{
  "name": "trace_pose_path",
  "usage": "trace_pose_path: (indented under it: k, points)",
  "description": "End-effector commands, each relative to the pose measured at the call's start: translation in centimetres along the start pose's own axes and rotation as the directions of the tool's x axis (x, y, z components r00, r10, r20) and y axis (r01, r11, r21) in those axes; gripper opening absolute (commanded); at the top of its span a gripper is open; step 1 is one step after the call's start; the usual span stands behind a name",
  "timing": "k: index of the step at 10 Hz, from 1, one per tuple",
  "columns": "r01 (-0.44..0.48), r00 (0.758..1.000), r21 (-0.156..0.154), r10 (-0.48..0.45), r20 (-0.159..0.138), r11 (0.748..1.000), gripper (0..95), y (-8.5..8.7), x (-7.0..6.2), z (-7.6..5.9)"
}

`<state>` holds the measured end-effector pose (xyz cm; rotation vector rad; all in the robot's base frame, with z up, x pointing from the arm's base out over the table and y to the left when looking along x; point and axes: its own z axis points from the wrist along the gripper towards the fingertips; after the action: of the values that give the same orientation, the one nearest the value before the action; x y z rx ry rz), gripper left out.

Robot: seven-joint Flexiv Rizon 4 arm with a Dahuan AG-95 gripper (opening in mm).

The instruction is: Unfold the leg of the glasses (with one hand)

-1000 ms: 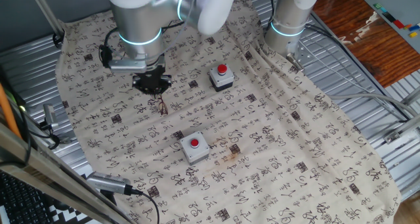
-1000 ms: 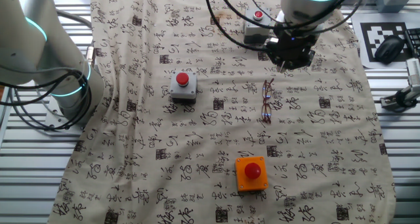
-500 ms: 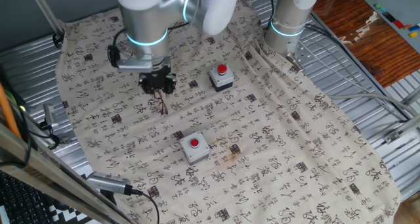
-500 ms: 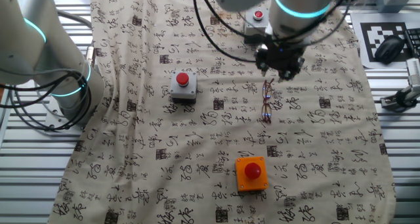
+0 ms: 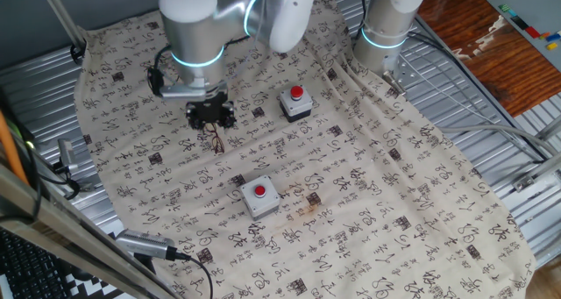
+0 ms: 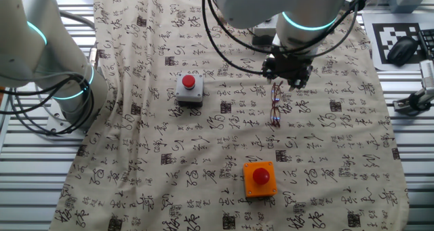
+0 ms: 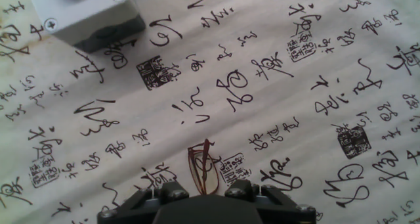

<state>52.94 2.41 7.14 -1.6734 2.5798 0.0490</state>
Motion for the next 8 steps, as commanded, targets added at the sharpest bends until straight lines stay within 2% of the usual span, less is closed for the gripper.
trace_pose_path:
  k: [1, 3, 7, 8]
  points:
    - [-0.017, 1.0, 0.002, 0.018, -0.023, 1.0, 38.0, 0.0, -0.2, 0.1]
    - [0.006, 0.998, 0.004, -0.006, -0.058, 1.0, 38.0, -0.2, -0.6, 0.7]
    - [0.027, 0.998, 0.004, -0.027, -0.063, 1.0, 38.0, -0.9, -0.5, 2.9]
    - [0.025, 0.998, 0.005, -0.024, -0.062, 1.0, 19.0, -1.0, -0.4, 3.2]
